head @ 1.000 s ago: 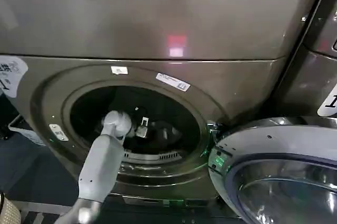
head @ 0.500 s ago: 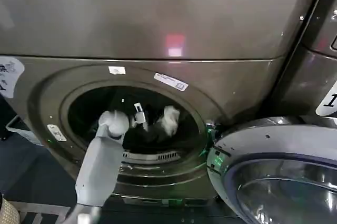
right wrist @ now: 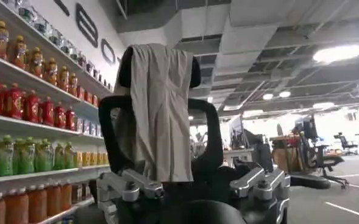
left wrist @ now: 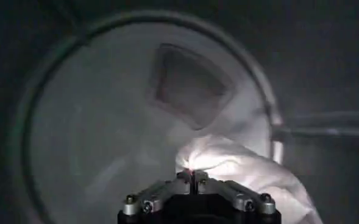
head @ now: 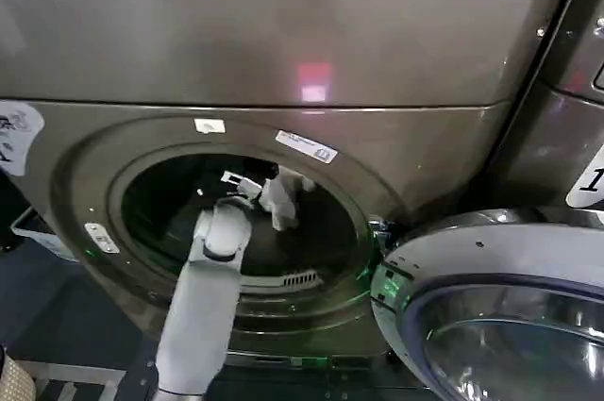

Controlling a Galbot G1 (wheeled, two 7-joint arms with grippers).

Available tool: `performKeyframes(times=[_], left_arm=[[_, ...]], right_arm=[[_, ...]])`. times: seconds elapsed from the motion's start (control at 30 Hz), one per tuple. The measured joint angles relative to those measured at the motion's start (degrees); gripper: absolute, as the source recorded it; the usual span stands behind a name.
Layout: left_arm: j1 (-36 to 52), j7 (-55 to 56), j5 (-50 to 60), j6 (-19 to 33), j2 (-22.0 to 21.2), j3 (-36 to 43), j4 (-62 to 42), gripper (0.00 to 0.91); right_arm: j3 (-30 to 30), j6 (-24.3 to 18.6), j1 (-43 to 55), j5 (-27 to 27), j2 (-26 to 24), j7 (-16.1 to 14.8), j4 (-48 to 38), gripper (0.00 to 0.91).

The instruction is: Grasp the clothes from the dryer.

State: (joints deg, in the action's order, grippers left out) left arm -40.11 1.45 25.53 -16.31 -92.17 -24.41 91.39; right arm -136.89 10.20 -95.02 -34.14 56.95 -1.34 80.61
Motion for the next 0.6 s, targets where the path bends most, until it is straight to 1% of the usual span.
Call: performKeyframes(times=[0.23,0.6], left_arm=[[-0.63,4.98,-1.94,-0.72,-0.03,-0.18,1.53,0.0],[-1.23,8.09,-3.05,-1.07,-0.03,-0.13,2.57,0.0]], right_arm=[[0.2,-0.85,-0.01,-0.21,0.37,-0.25,0.13,0.907],[0.02,-1.24,-0.37,-0.44,0.41,-0.51,0.39,0.907]])
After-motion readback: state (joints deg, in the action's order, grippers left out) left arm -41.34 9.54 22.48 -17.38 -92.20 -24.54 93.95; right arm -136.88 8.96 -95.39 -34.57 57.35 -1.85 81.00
